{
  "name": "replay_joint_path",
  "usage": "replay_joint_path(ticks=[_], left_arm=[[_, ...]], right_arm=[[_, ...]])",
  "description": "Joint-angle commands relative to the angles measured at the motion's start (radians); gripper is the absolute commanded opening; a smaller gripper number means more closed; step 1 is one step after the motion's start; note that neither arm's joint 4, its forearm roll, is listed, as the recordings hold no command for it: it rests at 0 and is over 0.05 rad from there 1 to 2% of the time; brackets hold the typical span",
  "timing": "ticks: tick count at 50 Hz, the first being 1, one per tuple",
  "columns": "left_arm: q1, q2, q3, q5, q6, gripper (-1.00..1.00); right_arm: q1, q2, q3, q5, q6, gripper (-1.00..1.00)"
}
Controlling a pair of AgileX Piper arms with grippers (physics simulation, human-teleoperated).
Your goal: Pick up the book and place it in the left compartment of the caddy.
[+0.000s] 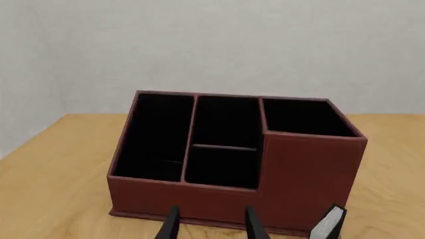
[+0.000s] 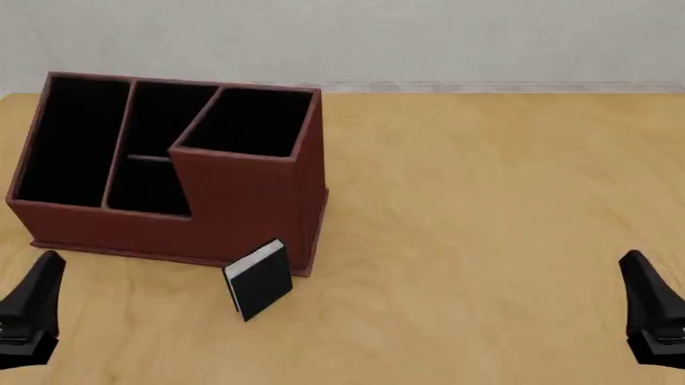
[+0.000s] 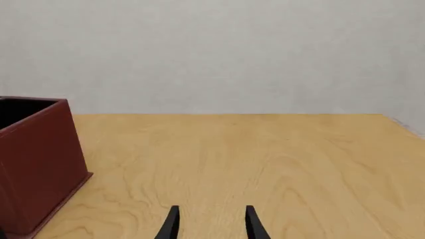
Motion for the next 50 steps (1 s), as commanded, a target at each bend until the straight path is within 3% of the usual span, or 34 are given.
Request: replay_joint_path(ticks=[1, 21, 25, 28, 32, 38, 40, 42, 45, 50], left_arm=[[0.000, 0.005, -0.002, -0.002, 0.000, 1.00], [0.000, 0.005, 0.002, -0.008, 0.002, 1.00], [-0.062, 0.022, 0.002, 0.003, -0.012, 1.00], [-0.104, 0.064, -0.005, -0.004, 0.038, 1.00], [-0.164, 0.157, -0.071, 0.025, 0.052, 1.00], [-0.189, 0.200, -0.218, 0.149, 0.101, 1.00], [-0.214, 0.232, -0.268, 0.196, 0.084, 1.00], [-0.252, 0.252, -0.312, 0.245, 0.109, 1.00], [-0.284, 0.299, -0.365, 0.299, 0.089, 1.00], [-0.337, 0.388, -0.423, 0.362, 0.115, 1.00]], right_arm=[[0.000, -0.002, -0.019, 0.021, 0.000, 1.00], [0.000, 0.001, -0.007, 0.007, 0.001, 1.00], [0.000, 0.001, -0.007, 0.007, 0.001, 1.00], [0.000, 0.001, -0.007, 0.007, 0.001, 1.00], [0.000, 0.001, -0.007, 0.007, 0.001, 1.00], [0.000, 0.001, -0.007, 0.007, 0.001, 1.00], [0.000, 0.001, -0.007, 0.007, 0.001, 1.00], [0.000, 0.001, -0.007, 0.007, 0.001, 1.00], [0.000, 0.001, -0.007, 0.007, 0.001, 1.00], [0.000, 0.001, -0.007, 0.007, 0.001, 1.00]])
